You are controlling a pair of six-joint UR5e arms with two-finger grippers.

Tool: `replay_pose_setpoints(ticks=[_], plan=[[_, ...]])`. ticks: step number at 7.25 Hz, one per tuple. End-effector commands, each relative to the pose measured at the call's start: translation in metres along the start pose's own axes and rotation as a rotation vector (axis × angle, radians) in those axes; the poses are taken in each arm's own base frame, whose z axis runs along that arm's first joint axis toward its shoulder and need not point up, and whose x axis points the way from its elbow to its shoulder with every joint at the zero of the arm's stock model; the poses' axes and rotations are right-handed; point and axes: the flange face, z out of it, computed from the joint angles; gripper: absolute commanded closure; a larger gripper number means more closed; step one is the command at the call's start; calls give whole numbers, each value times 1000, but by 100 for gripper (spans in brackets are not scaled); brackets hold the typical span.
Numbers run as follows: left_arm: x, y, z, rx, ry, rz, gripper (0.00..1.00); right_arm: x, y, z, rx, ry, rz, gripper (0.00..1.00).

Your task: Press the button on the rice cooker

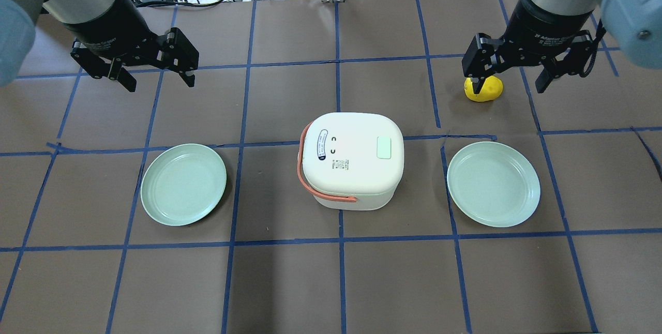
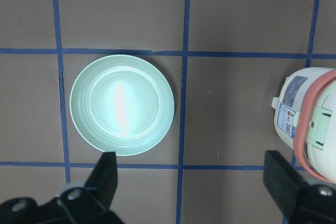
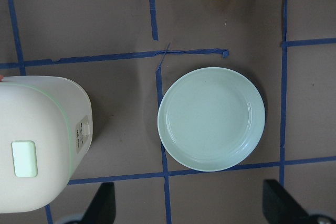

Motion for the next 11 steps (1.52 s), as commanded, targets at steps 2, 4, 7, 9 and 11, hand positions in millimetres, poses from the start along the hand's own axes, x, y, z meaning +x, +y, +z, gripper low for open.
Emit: replay_pose_setpoints(ticks=[2,4,7,9,11], plan=[[0,0,0,0,0,1,0,-5,1,3,-6,-20,6,31],[0,0,0,0,0,1,0,-14,1,6,-20,-92,60,85],[0,0,0,0,0,1,0,-59,-2,29,-89,-160,98,100],[0,0,0,0,0,1,0,-86,4,46,-91,-160,84,100],[0,0,0,0,0,1,0,-110,7,74,-91,-199,91,100]])
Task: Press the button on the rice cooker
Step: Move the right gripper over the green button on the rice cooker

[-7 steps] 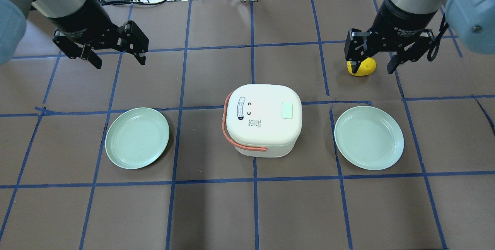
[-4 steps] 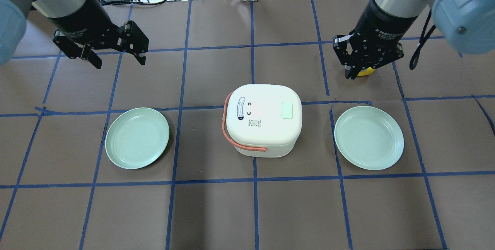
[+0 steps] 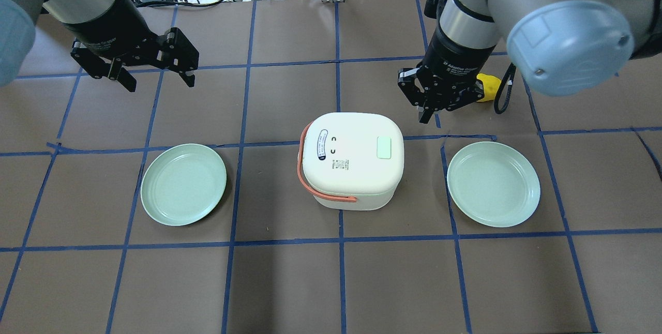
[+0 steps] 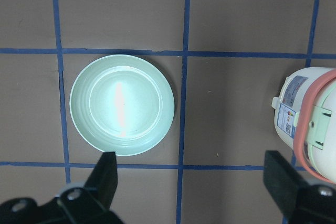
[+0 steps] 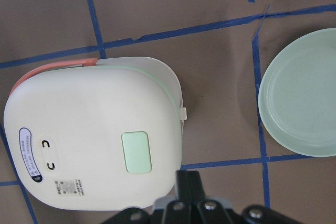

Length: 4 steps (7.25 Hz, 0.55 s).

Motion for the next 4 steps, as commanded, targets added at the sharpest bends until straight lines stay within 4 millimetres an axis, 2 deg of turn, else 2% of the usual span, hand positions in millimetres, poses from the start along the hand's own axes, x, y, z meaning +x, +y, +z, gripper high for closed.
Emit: replay_pose_setpoints(ticks=[1,4], plan=[[0,0,0,0,0,0,0,-15,4,34,-1,-35,-2,100],[0,0,0,0,0,0,0,-28,6,58,-22,-55,-26,100]])
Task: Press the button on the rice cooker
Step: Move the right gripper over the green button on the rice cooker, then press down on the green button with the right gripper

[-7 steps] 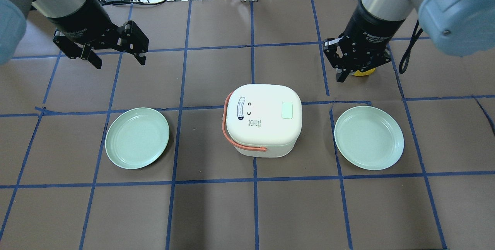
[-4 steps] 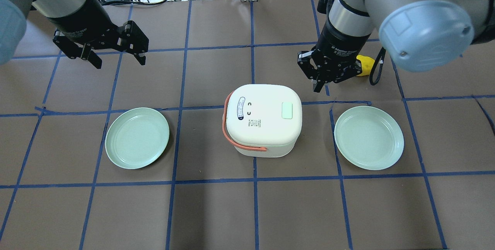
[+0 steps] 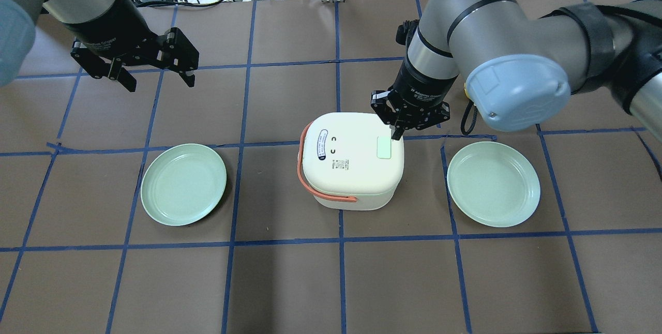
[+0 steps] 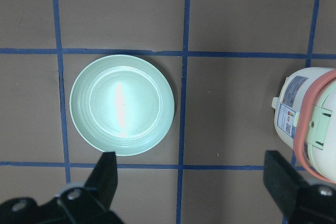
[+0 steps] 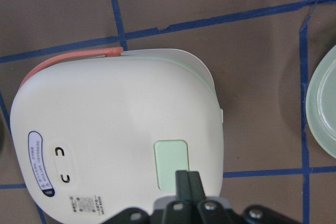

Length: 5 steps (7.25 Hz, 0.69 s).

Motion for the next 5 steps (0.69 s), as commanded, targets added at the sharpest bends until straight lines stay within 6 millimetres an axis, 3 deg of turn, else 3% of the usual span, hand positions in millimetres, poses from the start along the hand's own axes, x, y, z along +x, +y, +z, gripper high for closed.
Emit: replay_pose_setpoints(ticks=[1,5], plan=[[0,0,0,0,0,0,0,-7,0,12,-15,-9,-12,100],[0,0,0,0,0,0,0,-4,1,21,-40,4,-5,100]])
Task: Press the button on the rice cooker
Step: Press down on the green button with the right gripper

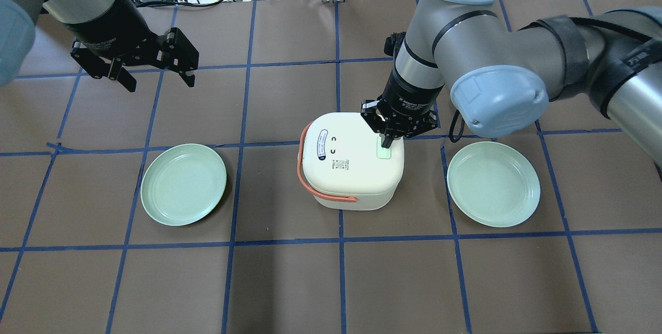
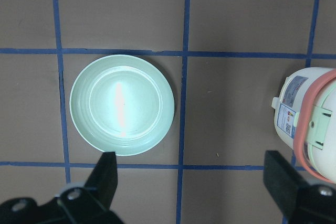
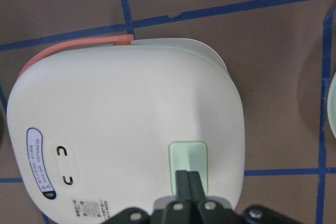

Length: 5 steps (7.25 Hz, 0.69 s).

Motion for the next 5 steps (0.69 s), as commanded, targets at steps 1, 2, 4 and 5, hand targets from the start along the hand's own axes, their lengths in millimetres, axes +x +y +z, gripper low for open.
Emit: replay_pose_setpoints(ticks=[1,2,4,5], plan=[[0,0,0,0,0,0,0,2,1,8,-12,4,5,100],[0,0,0,0,0,0,0,2,2,9,-12,3,5,100],[0,0,0,0,0,-1,0,2,-1,12,-15,3,6,100],[0,0,0,0,0,0,0,2,-2,15,-21,5,7,100]])
